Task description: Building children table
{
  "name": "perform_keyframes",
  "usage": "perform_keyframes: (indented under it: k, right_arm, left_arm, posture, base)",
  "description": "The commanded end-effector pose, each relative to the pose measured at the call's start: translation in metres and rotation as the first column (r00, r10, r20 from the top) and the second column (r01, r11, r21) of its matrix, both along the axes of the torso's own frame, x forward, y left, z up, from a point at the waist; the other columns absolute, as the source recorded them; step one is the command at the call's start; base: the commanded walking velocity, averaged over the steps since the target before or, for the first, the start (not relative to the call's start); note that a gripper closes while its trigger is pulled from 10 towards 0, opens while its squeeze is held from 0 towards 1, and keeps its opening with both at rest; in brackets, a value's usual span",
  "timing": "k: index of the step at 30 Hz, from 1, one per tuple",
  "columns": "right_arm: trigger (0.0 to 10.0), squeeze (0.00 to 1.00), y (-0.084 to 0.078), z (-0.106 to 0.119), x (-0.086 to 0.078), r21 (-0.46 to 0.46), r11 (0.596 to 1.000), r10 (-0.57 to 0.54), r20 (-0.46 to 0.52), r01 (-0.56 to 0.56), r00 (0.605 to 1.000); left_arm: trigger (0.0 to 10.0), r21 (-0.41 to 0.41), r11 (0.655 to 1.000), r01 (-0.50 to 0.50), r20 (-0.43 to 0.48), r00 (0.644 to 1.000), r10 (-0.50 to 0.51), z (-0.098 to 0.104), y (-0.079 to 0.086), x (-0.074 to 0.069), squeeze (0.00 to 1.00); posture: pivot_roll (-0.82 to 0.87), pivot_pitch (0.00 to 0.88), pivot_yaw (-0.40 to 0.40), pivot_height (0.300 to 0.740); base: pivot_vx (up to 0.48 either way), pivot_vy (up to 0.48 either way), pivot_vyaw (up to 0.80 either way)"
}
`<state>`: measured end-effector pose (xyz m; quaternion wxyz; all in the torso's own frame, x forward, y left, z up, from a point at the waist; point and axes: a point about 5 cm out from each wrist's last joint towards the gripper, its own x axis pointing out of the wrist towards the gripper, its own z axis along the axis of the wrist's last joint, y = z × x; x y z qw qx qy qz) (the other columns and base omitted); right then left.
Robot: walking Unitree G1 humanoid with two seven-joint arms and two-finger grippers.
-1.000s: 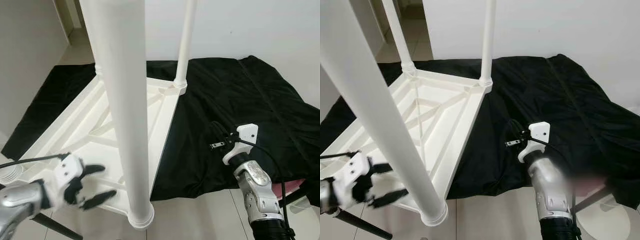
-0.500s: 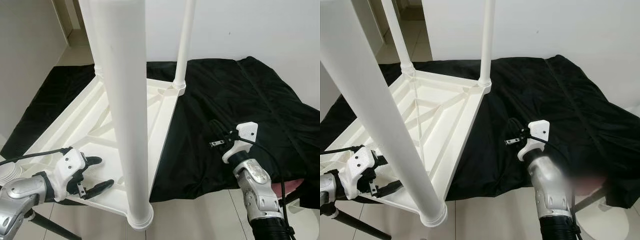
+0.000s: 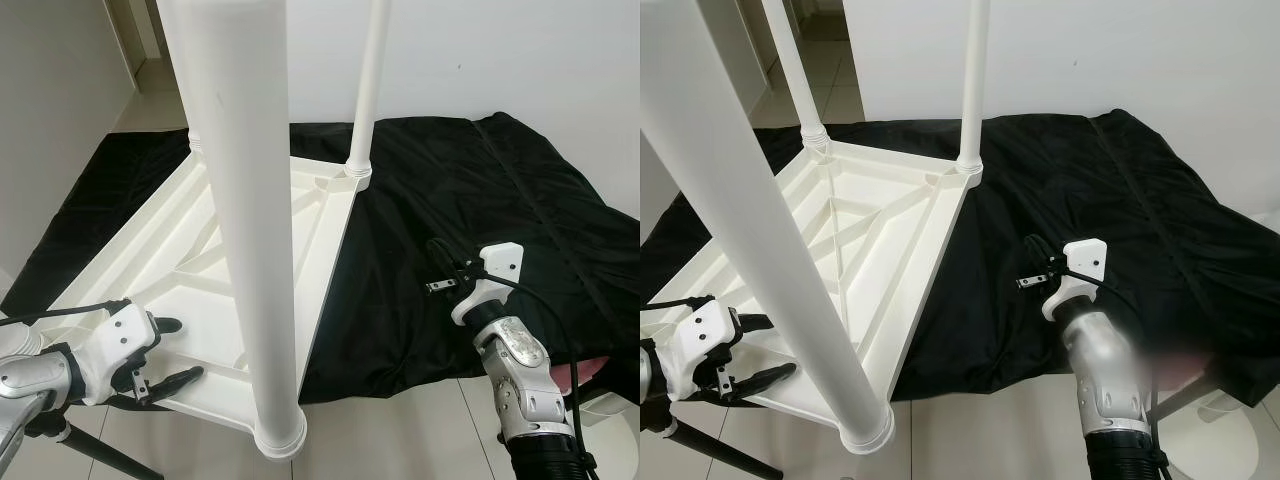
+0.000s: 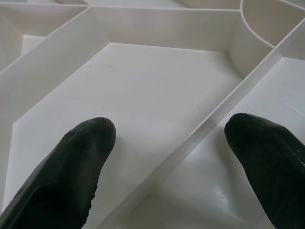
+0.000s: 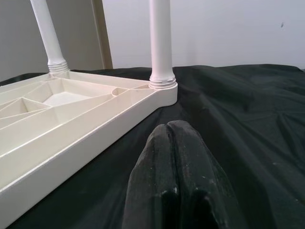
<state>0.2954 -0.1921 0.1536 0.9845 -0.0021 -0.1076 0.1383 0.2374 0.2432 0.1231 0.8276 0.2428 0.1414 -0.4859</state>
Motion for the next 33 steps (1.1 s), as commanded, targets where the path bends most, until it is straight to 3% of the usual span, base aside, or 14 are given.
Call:
perform_keyframes:
  k: [1, 10, 18, 19, 20, 29, 31, 33]
  right_arm:
    - [10.0, 0.00, 0.002, 0.004, 0.006, -0.005, 1.000, 0.008, 0.007, -0.008, 1.000]
    - [10.0, 0.00, 0.005, 0.007, 0.009, -0.008, 1.000, 0.020, 0.016, -0.020, 1.000]
    - [10.0, 0.00, 0.003, 0.005, 0.004, -0.007, 1.000, -0.001, 0.015, 0.001, 1.000]
    - [10.0, 0.00, 0.003, 0.005, 0.004, -0.005, 1.000, -0.004, 0.015, 0.004, 1.000]
    - [10.0, 0.00, 0.003, 0.004, 0.002, -0.002, 1.000, -0.009, 0.014, 0.009, 1.000]
    - [10.0, 0.00, 0.003, 0.003, 0.001, 0.005, 1.000, -0.018, 0.013, 0.018, 1.000]
    - [10.0, 0.00, 0.004, 0.002, 0.001, 0.007, 1.000, -0.020, 0.012, 0.020, 1.000]
    - [10.0, 0.00, 0.005, 0.001, 0.001, 0.011, 1.000, -0.021, 0.009, 0.021, 1.000]
  left_arm:
    - [10.0, 0.081, 0.983, 0.163, -0.095, 0.983, -0.156, -0.008, -0.001, -0.002, 0.00]
    - [10.0, 0.116, 0.979, 0.167, -0.106, 0.982, -0.155, -0.017, -0.009, 0.009, 0.00]
    - [10.0, 0.084, 0.987, 0.139, -0.116, 0.985, -0.129, -0.018, -0.018, 0.021, 0.00]
    - [4.2, 0.078, 0.987, 0.138, -0.109, 0.986, -0.129, -0.018, -0.020, 0.022, 0.00]
    - [0.0, 0.061, 0.989, 0.137, -0.103, 0.986, -0.130, -0.019, -0.023, 0.022, 0.00]
    - [0.0, 0.014, 0.992, 0.126, -0.068, 0.990, -0.125, -0.023, -0.038, 0.027, 0.00]
    - [0.0, -0.010, 0.993, 0.120, -0.045, 0.992, -0.120, -0.021, -0.043, 0.030, 0.00]
    - [0.0, -0.023, 0.994, 0.107, 0.034, 0.994, -0.106, -0.016, -0.054, 0.038, 0.00]
  posture:
    - [0.03, 0.057, 0.046, 0.740]
    - [0.02, 0.055, 0.052, 0.740]
    - [0.01, 0.063, 0.072, 0.740]
    - [0.00, 0.065, 0.077, 0.740]
    - [0.00, 0.064, 0.083, 0.740]
    - [-0.01, 0.064, 0.089, 0.740]
    - [-0.01, 0.066, 0.088, 0.740]
    - [0.00, 0.071, 0.084, 0.740]
  base:
    - [0.000, 0.000, 0.00]
    - [0.000, 0.000, 0.00]
    - [0.000, 0.000, 0.00]
    - [0.000, 0.000, 0.00]
    - [0.000, 0.000, 0.00]
    - [0.000, 0.000, 0.00]
    - [0.000, 0.000, 0.00]
    - [0.000, 0.000, 0.00]
